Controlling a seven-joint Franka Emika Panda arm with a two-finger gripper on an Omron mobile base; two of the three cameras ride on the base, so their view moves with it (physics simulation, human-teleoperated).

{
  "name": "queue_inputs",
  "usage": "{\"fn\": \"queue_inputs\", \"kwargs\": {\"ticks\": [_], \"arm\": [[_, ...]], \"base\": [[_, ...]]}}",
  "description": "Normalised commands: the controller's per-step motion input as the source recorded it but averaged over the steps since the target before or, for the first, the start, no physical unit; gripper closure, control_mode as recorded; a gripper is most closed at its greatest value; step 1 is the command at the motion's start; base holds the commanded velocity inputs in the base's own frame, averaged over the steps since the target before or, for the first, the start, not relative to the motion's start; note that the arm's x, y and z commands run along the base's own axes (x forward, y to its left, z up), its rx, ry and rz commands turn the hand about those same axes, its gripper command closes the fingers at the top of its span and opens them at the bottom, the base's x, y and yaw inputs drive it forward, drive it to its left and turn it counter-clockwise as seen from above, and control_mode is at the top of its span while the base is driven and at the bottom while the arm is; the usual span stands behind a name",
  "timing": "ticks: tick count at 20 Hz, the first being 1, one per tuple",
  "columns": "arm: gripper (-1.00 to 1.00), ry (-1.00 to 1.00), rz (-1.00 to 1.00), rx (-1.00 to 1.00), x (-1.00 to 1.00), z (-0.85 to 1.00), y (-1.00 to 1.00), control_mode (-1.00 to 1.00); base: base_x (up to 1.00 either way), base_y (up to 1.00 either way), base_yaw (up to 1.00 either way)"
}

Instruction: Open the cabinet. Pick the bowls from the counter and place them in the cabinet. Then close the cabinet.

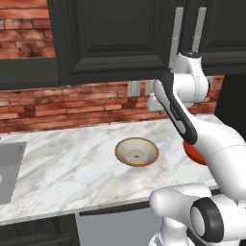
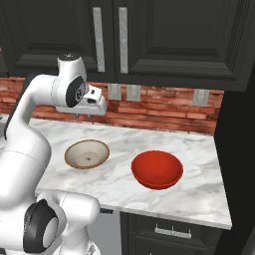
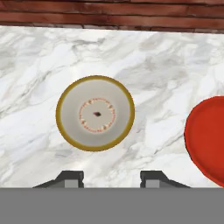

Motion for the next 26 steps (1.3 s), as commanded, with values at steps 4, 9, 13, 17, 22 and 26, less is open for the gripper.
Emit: {"fn": "queue_inputs", "kwargs": {"ticks": [4, 9, 13, 17, 22, 26], "arm": [[-1.00, -0.03, 0.01, -0.01, -0.13, 0.00, 0.08, -1.00], [-1.00, -0.17, 0.00, 0.00, -0.40, 0.02, 0.00, -1.00], [-1.00, -0.02, 0.00, 0.00, -0.03, 0.09, 0.00, -1.00], [-1.00, 0.00, 0.00, 0.00, -0.06, 0.22, -0.14, -1.00], [-1.00, -0.05, -0.02, 0.00, 0.00, 0.42, -0.22, -1.00], [-1.00, -0.02, 0.00, 0.00, -0.01, 0.36, -0.31, -1.00]], "base": [[0.00, 0.00, 0.00], [0.00, 0.00, 0.00], [0.00, 0.00, 0.00], [0.00, 0.00, 0.00], [0.00, 0.00, 0.00], [0.00, 0.00, 0.00]]}}
